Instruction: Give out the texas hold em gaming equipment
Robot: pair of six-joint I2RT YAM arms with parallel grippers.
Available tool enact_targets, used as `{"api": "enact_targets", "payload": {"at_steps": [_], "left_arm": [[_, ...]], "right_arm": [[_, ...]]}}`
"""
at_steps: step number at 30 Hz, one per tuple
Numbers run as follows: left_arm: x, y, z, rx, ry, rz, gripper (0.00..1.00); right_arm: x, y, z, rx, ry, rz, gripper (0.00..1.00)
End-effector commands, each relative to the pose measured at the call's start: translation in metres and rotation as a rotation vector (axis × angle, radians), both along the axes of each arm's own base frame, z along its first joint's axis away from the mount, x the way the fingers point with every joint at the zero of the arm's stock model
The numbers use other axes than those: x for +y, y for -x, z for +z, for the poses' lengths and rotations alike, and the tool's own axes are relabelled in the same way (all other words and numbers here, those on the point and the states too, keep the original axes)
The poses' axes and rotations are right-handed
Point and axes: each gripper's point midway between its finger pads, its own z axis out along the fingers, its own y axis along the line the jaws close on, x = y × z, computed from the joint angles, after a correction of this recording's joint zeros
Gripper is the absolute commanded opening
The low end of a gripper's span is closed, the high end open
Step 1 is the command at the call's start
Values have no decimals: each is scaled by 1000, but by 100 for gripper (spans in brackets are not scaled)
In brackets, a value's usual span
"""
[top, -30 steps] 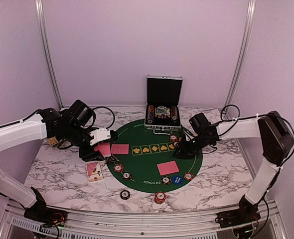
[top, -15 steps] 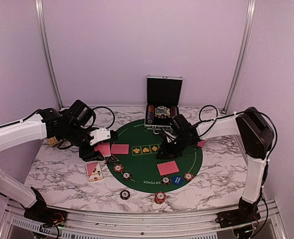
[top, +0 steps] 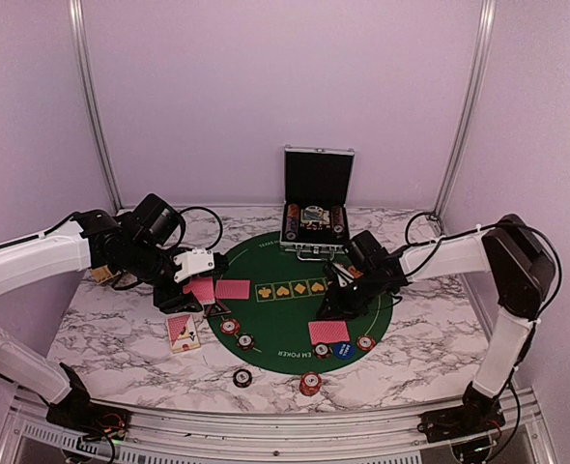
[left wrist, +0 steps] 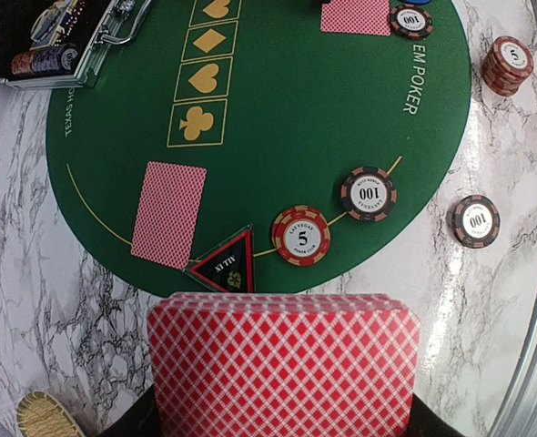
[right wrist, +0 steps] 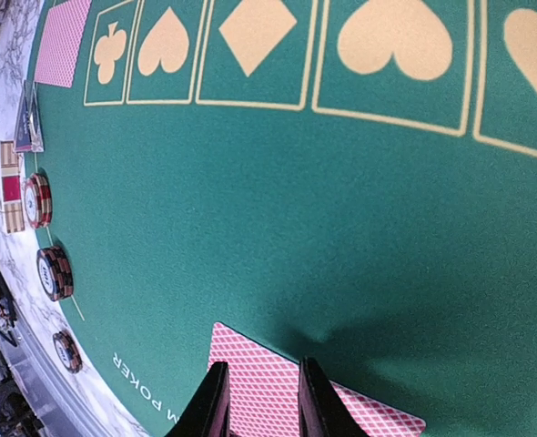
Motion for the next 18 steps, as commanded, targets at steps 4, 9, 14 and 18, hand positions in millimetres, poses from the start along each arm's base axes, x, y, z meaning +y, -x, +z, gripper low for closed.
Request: {"api": "enact_targets", "payload": {"at_steps": [4,9,14,18], "left_arm": [[1,2,8,0,20,2,0],[0,2,8,0,22,-1,0],[-2,1,11,0,31,-1,0],[-3,1,12,3,37,0,0]], "right_arm": [[30,-24,65,-103,-128,-20,36],[85,-19,122,-128,-370,32,67],[139,2,153,-43,-595,117,79],[170,19,161,27,-707,172,82]]}}
